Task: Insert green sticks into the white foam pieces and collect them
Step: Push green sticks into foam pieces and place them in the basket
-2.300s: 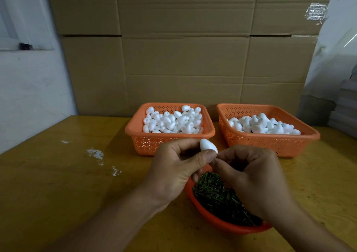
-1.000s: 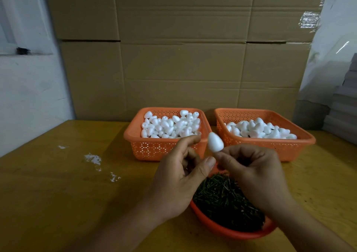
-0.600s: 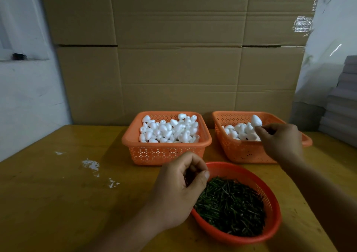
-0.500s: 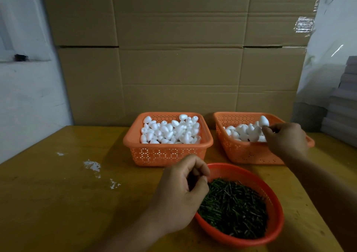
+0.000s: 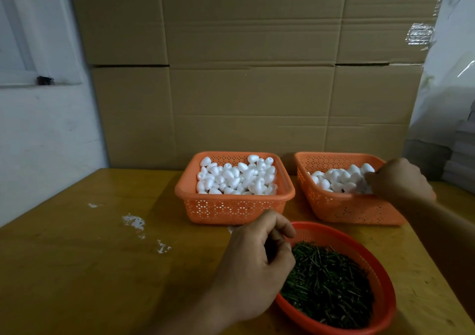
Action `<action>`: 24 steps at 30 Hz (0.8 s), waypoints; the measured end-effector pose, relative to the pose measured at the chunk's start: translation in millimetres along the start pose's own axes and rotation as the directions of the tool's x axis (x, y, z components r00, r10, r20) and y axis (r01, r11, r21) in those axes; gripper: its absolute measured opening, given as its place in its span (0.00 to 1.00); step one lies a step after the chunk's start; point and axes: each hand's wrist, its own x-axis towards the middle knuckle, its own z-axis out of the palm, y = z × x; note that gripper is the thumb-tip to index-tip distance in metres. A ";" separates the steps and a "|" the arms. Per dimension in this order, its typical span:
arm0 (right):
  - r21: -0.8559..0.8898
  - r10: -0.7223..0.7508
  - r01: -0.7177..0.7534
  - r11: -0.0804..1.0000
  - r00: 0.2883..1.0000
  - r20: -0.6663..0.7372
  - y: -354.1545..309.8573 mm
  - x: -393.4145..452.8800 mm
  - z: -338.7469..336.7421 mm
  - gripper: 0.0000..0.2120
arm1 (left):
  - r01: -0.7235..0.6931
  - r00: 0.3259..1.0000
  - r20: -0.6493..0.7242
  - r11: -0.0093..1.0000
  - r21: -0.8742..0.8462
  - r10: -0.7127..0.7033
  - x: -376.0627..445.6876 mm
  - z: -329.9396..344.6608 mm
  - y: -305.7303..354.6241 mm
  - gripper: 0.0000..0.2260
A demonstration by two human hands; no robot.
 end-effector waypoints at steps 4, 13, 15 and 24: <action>0.040 -0.027 0.029 0.999 0.999 -0.029 3.5 -0.9 1.0 0.18 | -0.005 1.000 0.002 1.000 0.012 0.005 -0.5 1.0 0.1 0.06; 0.385 -0.175 0.250 0.888 0.960 -0.218 14.0 -32.2 2.1 0.14 | -0.032 0.999 0.017 0.999 0.030 0.031 0.1 0.7 -0.1 0.07; 0.495 -0.194 0.269 0.827 0.961 -0.198 10.3 -48.8 -6.9 0.12 | -0.037 0.999 0.000 0.998 0.041 0.037 0.7 -0.2 -0.7 0.07; 0.620 -0.625 0.389 0.682 0.749 0.218 0.5 -150.3 -31.0 0.11 | -0.082 0.996 -0.042 0.995 0.051 0.084 1.7 4.0 -3.7 0.16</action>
